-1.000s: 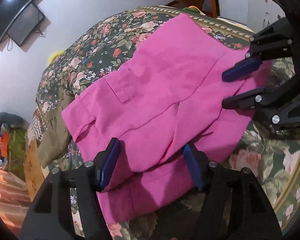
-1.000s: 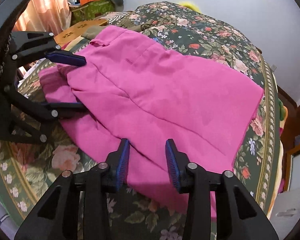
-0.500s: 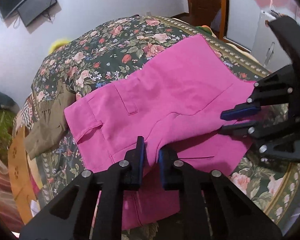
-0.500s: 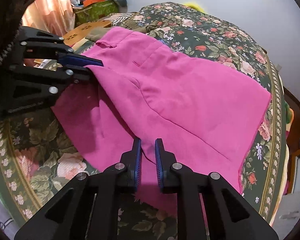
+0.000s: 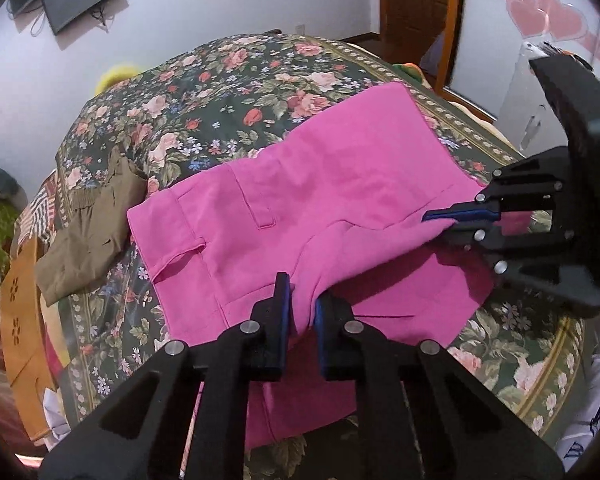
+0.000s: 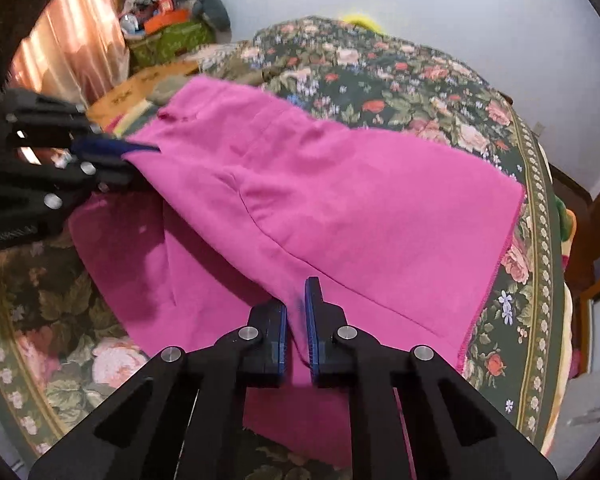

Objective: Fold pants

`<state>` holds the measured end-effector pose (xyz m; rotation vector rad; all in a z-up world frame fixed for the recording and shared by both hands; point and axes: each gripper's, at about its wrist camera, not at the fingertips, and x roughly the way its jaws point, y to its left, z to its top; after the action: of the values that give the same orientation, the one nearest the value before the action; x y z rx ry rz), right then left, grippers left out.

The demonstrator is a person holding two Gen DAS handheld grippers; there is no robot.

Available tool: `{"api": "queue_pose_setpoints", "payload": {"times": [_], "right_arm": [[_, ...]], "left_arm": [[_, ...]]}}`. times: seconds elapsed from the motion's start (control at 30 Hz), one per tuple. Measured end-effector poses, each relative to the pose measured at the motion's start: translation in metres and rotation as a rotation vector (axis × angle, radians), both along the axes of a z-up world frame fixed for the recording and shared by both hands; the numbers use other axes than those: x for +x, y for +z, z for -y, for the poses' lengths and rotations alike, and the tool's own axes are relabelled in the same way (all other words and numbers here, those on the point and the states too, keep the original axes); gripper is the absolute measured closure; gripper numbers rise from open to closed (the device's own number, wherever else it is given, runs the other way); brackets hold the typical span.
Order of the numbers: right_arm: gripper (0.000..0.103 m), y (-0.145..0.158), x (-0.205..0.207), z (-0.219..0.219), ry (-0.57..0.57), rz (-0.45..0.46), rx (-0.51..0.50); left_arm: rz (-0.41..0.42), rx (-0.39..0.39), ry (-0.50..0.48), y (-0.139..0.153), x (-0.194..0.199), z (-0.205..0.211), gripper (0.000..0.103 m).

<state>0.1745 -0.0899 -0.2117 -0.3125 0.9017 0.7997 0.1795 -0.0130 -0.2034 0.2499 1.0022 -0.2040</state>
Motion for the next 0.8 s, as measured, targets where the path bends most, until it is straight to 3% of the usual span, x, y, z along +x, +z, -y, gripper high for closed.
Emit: {"api": "queue_pose_setpoints", "payload": {"times": [0.2,0.33,0.57,0.73,0.8], "right_arm": [[0.099,0.012,-0.013,0.006,0.055,0.022,0.009],[0.099,0.014,-0.023,0.005,0.09,0.037,-0.026],[0.099,0.006,-0.035,0.01,0.12,0.004,-0.058],[0.084,0.003,-0.033,0.015,0.109,-0.087,-0.07],[0.068,0.009,-0.035,0.017,0.104,-0.107,-0.079]], "left_arm": [[0.003,-0.033,-0.039,0.004,-0.017,-0.002,0.093],[-0.002,-0.002,-0.063,0.0,-0.03,0.004,0.093],[-0.052,-0.04,-0.069,-0.008,-0.042,0.005,0.093],[-0.12,-0.039,-0.063,-0.011,-0.047,0.002,0.085],[-0.124,-0.084,-0.06,0.002,-0.053,-0.007,0.078]]}}
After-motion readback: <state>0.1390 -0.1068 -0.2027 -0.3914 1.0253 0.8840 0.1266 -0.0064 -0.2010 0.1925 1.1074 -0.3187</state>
